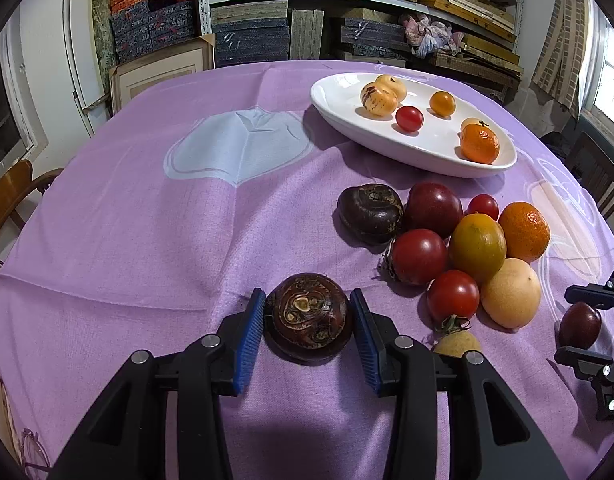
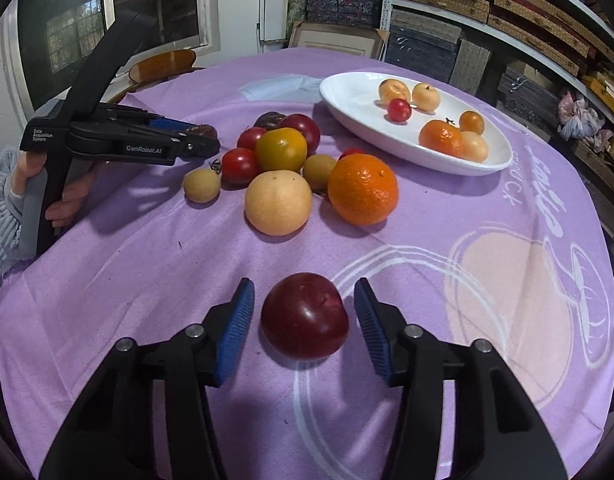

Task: Organize fruits
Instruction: 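Grasp the dark red apple with the right gripper while the left gripper holds the brown fruit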

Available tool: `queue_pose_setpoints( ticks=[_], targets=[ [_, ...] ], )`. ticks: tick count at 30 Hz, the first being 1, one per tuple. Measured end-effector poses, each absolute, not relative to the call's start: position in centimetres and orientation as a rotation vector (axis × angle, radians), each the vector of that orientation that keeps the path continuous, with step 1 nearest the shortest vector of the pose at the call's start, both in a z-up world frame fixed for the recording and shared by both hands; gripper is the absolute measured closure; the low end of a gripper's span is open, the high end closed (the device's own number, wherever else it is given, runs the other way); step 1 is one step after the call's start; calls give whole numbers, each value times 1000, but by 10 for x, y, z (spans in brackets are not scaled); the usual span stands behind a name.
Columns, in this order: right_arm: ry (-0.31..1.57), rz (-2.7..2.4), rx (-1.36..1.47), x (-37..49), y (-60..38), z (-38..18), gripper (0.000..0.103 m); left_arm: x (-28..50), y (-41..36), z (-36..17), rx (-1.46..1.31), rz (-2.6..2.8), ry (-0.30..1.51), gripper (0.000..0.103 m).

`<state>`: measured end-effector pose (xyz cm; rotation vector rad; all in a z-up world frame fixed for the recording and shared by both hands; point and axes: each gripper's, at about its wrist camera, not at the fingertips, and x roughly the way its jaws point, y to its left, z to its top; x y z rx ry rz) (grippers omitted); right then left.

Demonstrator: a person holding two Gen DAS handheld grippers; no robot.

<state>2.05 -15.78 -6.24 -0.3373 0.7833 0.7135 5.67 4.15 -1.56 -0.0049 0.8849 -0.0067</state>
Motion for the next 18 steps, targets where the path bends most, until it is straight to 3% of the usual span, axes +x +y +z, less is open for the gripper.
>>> queue_pose_setpoints(
  ticks=[2,11,18],
  targets=[
    [793,716,-331,21,-158,-64,64,57,41,-16,-5,-7,885,59],
    [809,729,-282,28,-163,-61,65,54,40,-14,-18,-27,865,60],
    [757,595,-102,63,-179,-33,65,69,30,17,-31,-54,788,60]
  ],
)
